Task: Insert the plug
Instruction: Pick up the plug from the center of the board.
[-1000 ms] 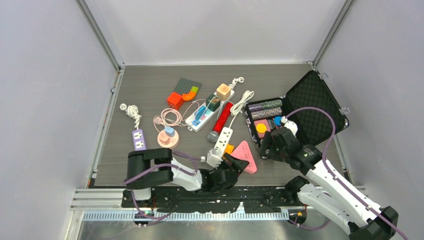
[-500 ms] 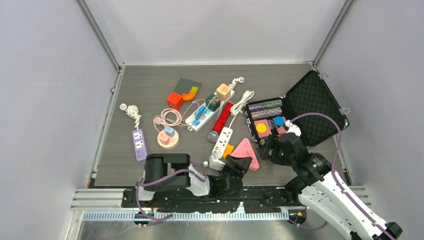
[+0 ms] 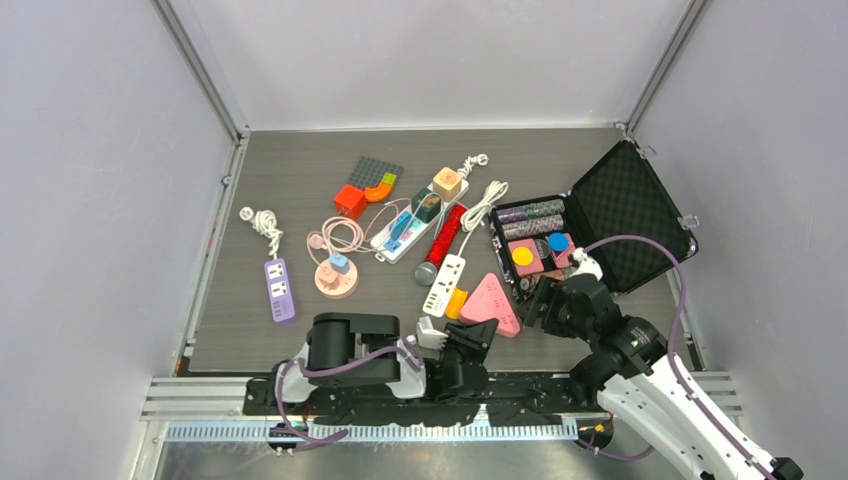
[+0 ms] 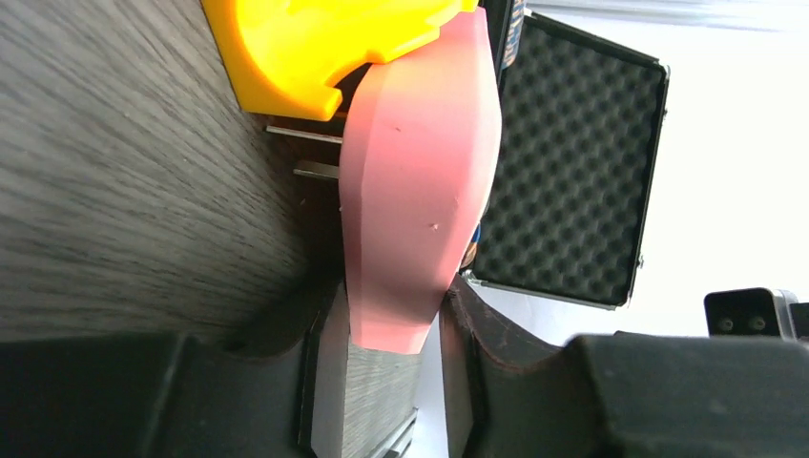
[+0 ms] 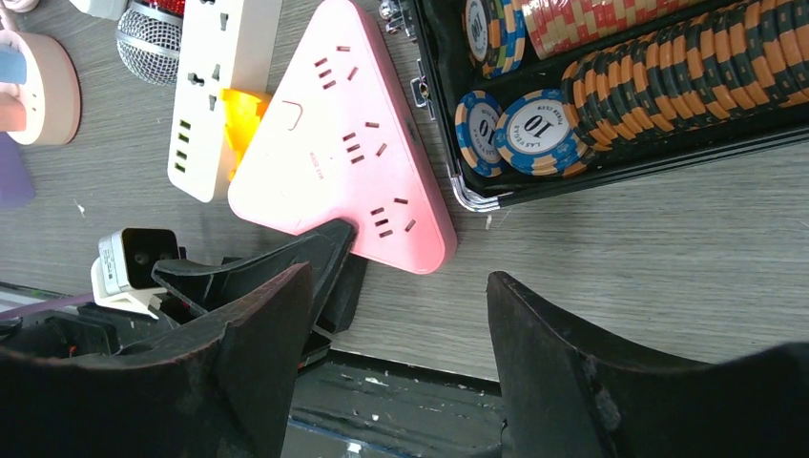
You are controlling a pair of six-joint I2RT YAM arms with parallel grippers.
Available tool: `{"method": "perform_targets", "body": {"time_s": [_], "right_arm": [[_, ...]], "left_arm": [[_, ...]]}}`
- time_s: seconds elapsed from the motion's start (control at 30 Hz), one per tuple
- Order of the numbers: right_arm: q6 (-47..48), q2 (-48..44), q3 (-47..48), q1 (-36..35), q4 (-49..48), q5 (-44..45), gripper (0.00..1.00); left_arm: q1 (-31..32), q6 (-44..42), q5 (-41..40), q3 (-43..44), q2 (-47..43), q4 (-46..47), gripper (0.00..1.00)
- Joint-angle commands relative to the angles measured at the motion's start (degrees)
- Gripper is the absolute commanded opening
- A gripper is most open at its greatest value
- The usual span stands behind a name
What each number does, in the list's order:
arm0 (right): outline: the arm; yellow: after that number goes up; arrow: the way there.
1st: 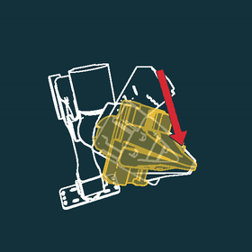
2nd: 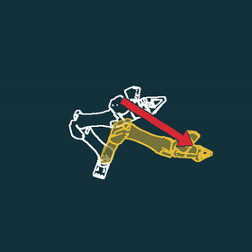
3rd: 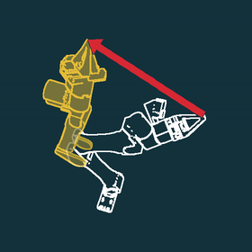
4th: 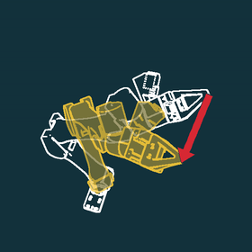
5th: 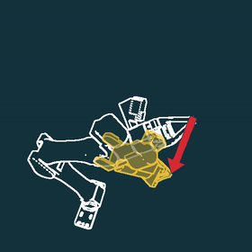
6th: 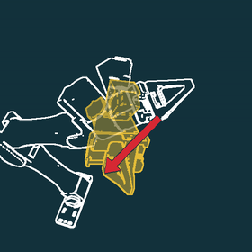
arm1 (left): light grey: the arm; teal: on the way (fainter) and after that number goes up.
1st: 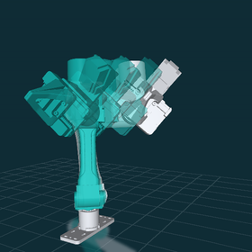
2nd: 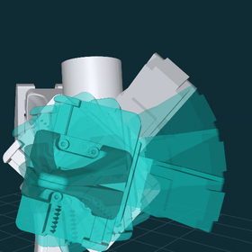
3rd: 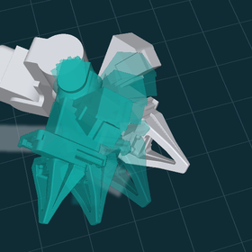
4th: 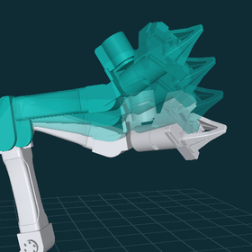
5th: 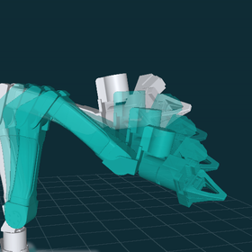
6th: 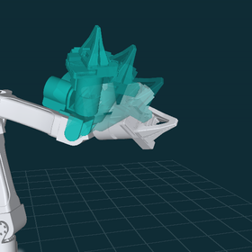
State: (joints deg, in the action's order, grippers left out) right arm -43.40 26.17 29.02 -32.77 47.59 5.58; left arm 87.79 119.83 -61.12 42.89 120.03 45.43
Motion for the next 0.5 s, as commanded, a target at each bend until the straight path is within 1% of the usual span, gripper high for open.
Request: {"method": "perform_targets", "body": {"time_s": [0.0, 0.1, 0.17, 0.27, 0.33, 0.4, 0.47], "right_arm": [[-1.0, -0.2, -0.5, 0.2, -2.9, -0.9, 0.71], [-0.9, 0.5, -0.3, 0.2, -3.6, -1.0, 0.71], [0.2, 0.4, -0.2, 0.2, -4.9, -2.5, 0.76], [1.9, -0.9, -0.9, 0.3, -7.3, -4.7, 0.81], [2.6, -2.3, -1.6, 0.2, -9.8, -7.2, 0.85], [2.9, -2.2, -2.2, 0.2, -11.4, -9.0, 0.87], [3.1, -1.3, -2.6, 0.2, -13.4, -11.5, 0.89]], "left_arm": [[0.2, 1.3, -2.7, -3.1, 2.5, -13.6, 0.26], [0.2, 0.5, -2.5, -5.0, 1.1, -12.6, 0.11], [0.2, -2.1, -2.4, -7.0, 0.0, -9.5, 0.0], [0.2, -7.8, -0.9, -10.7, -3.0, -3.3, 0.0], [0.2, -13.3, 0.7, -13.9, -5.9, 2.3, 0.0], [0.1, -17.1, 3.8, -16.9, -9.2, 7.5, 0.0], [-0.9, -20.3, 8.4, -19.6, -12.7, 9.4, 0.0]]}}
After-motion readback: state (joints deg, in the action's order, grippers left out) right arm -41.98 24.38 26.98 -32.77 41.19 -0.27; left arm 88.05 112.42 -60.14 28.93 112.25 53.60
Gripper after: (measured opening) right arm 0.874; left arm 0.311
